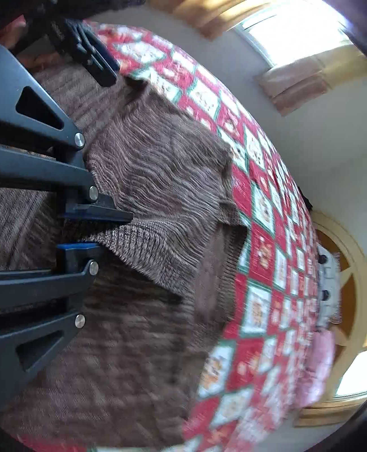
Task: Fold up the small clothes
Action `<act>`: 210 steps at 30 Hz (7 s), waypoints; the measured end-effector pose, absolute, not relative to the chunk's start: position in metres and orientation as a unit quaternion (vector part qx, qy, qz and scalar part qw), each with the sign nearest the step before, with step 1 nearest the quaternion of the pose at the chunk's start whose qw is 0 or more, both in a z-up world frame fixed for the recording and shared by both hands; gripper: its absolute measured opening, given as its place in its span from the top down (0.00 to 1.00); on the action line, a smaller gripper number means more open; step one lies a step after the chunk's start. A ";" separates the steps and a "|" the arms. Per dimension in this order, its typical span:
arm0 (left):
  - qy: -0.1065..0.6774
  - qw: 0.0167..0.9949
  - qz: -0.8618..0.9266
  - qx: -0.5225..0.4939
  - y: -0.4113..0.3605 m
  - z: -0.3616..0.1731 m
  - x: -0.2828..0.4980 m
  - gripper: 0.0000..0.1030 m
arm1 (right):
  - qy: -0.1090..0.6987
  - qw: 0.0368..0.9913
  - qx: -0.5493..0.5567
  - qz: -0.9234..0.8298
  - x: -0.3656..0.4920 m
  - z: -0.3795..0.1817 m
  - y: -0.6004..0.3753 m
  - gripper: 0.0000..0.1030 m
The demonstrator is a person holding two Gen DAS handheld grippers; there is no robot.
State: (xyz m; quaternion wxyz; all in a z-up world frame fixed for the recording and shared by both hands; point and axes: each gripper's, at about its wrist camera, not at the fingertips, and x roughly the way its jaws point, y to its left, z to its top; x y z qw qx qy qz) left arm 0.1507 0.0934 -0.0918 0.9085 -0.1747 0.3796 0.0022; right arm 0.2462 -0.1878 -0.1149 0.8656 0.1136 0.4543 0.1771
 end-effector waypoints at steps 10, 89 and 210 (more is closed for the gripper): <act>0.380 0.908 0.002 -0.175 0.093 -0.092 0.151 0.00 | 0.493 0.696 0.442 0.278 0.247 -0.150 -0.217 0.38; 0.423 0.903 -0.033 -0.069 0.074 -0.089 0.142 0.00 | 0.378 0.919 0.064 0.092 0.040 -0.027 -0.251 0.40; 0.439 0.828 -0.311 0.157 0.101 -0.041 0.116 0.06 | 0.431 0.898 -0.034 0.084 0.093 -0.100 -0.281 0.41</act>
